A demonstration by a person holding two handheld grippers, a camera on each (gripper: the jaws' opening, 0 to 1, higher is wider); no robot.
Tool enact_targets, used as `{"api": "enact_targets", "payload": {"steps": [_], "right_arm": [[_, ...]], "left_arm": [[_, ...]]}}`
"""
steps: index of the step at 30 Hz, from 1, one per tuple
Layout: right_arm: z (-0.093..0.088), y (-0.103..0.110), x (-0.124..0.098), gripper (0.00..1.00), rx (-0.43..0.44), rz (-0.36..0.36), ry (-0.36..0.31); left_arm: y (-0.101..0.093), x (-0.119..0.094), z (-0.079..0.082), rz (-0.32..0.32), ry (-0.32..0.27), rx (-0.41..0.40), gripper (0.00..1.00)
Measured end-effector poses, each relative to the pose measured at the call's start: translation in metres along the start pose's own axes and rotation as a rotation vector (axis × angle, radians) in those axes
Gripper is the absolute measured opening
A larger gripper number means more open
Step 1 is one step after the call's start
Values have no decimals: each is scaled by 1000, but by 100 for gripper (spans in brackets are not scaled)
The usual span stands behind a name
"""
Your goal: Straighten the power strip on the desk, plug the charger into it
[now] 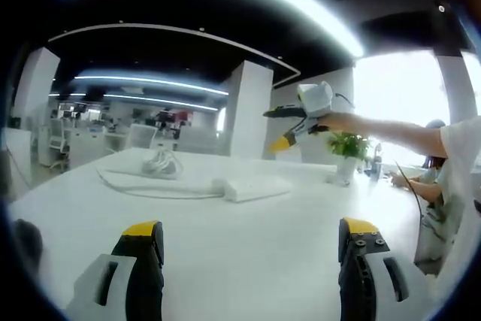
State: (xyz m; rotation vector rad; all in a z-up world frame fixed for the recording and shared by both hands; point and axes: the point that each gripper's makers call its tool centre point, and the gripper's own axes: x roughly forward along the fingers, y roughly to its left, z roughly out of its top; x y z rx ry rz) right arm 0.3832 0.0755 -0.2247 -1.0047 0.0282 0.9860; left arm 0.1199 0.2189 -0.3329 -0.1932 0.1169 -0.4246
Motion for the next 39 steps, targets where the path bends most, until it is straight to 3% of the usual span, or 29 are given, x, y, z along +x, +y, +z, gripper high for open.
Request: {"api": "enact_targets", "payload": {"steps": [6,9,13,17,20,26,39], "right_arm": [[3,-2,6,97,-8,23,3],[-2,-6,9,96,-11,41,63],[-1,-10,15,96,-16,66,75],[-9,4,24,95,-27,192,118],[-9,14,28,94,-42,278,100],[-22,19,36,94,-20,341,110],[-27,5,27,91,18,312,109]], "left_arm": [[1,1,1,0,-2,-4,99],[2,2,0,0,2,-4,99],[5,2,2,3,0,-3,99],[5,2,3,3,0,-2,99],[4,2,4,2,2,2,99],[3,1,5,6,-9,-5,99],[-7,4,4,-20,-8,4,99]]}}
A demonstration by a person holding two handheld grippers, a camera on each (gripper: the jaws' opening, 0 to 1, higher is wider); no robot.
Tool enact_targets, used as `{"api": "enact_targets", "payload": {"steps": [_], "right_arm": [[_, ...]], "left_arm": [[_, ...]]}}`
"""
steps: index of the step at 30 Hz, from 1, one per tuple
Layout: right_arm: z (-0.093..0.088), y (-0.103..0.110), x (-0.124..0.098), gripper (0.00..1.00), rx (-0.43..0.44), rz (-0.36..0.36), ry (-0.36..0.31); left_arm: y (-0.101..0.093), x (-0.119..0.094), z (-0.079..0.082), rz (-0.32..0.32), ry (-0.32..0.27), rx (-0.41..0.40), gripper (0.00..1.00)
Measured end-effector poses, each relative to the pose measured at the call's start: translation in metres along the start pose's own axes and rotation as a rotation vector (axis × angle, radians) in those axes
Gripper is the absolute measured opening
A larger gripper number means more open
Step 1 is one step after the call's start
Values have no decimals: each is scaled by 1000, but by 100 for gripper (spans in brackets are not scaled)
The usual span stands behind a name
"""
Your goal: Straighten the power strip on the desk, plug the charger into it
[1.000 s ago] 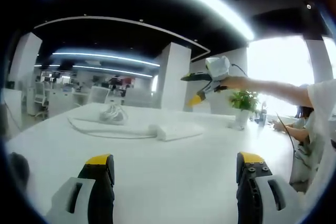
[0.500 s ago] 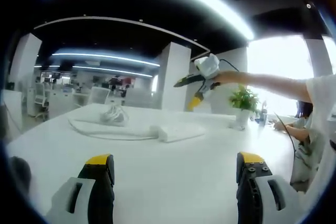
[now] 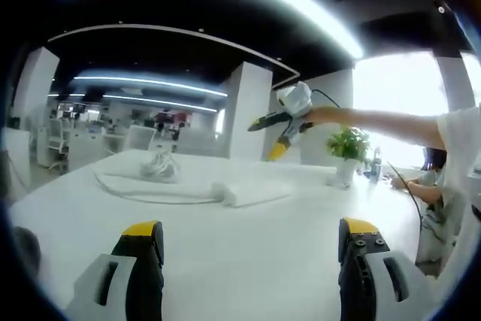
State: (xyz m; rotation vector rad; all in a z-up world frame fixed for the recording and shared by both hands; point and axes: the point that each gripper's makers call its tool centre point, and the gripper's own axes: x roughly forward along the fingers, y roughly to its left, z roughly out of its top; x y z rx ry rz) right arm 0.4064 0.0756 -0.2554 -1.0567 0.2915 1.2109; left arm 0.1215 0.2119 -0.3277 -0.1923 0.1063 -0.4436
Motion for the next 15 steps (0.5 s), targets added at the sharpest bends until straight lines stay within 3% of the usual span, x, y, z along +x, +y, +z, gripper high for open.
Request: {"api": "enact_targets", "payload": {"steps": [7,15], "right_arm": [[-2,2,-3,90,-3,-4,24],[-5,20,10,88,-22,47,41]], "left_arm": [[-6,-5,1,-10,-17,-2,99],[-5,-10,3,8,-25,2,99]]}}
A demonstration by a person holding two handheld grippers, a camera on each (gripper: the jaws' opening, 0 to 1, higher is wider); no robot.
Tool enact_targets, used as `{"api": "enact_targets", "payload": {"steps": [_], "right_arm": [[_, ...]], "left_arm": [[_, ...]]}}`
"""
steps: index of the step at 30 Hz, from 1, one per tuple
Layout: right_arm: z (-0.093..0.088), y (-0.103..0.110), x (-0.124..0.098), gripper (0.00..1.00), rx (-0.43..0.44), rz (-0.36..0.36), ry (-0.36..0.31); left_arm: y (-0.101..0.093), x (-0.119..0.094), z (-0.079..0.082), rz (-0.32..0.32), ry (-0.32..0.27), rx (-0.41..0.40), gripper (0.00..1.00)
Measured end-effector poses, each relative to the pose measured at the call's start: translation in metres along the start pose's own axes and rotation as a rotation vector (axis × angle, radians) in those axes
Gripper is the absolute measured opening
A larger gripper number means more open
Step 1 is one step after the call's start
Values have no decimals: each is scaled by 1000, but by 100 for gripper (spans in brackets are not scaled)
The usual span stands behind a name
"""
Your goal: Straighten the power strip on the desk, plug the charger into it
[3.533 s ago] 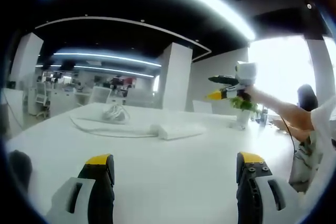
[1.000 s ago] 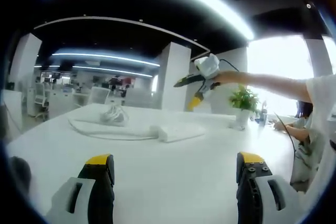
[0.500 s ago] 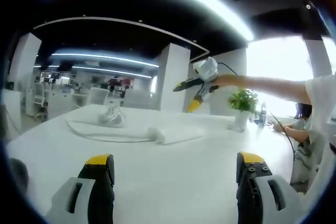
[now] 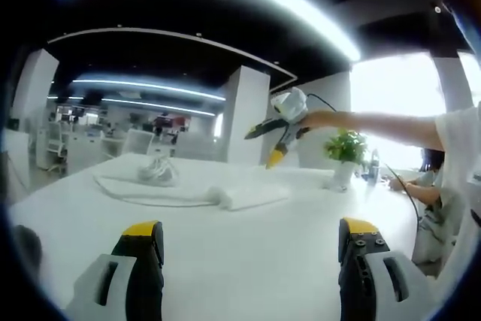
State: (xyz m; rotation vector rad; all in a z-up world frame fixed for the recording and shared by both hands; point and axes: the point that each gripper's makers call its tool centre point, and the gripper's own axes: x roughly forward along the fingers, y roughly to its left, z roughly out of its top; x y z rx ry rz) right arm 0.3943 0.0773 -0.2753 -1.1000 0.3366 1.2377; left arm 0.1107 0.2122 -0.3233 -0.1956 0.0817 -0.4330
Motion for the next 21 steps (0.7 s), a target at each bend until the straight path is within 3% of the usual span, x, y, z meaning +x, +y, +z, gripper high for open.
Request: {"api": "enact_targets", "payload": {"steps": [10,21], "right_arm": [[-22,22,10,85,-11,71,67],[-38,27,11,84,13,82,90]], "left_arm": [[-2,4,-1,-13,7,2,99],[-4,7,-2,-22,10,0,99]]}}
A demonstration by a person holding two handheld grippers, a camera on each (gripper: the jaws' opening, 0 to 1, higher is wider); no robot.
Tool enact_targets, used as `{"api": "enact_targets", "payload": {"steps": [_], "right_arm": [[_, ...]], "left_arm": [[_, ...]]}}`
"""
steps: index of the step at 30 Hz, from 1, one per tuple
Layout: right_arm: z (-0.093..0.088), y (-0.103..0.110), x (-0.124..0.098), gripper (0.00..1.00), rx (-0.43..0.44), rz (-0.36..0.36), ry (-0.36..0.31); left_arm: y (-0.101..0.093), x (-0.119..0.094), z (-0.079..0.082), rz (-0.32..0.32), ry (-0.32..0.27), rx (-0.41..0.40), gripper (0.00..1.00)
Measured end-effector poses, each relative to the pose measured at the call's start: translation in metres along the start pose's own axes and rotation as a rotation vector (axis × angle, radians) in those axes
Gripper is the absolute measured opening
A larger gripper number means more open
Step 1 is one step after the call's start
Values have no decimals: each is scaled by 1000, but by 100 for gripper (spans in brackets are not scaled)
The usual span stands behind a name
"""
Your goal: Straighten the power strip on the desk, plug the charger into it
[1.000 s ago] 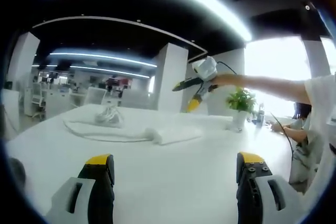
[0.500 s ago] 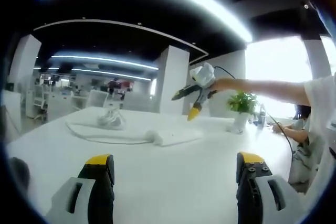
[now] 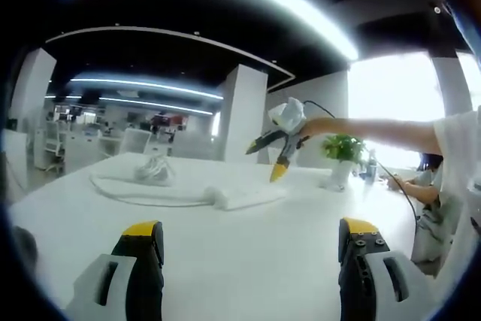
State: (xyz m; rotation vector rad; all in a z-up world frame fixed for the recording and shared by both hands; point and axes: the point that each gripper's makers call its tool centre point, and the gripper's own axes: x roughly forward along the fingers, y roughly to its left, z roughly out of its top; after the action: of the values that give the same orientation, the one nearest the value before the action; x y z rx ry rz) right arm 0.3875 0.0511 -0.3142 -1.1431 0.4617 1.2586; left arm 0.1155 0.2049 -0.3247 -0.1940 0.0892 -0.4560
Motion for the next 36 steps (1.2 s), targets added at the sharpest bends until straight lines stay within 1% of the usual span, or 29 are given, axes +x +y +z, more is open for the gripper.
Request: {"api": "enact_targets", "payload": {"steps": [9,15,19,27,36], "right_arm": [[-6,9,7,83,23,41,12],[-5,14,11,82,43,72,11],[-3,19,15,81,40,96,14],[-1,33,22,79,32,147,39],[1,49,27,76,45,196,57]], "left_arm": [[-1,2,0,-5,0,1,99],[1,0,0,1,1,-1,99],[3,-2,0,6,-1,-2,99],[5,-5,2,11,-7,-2,99],[9,-6,2,16,-10,-4,99]]}}
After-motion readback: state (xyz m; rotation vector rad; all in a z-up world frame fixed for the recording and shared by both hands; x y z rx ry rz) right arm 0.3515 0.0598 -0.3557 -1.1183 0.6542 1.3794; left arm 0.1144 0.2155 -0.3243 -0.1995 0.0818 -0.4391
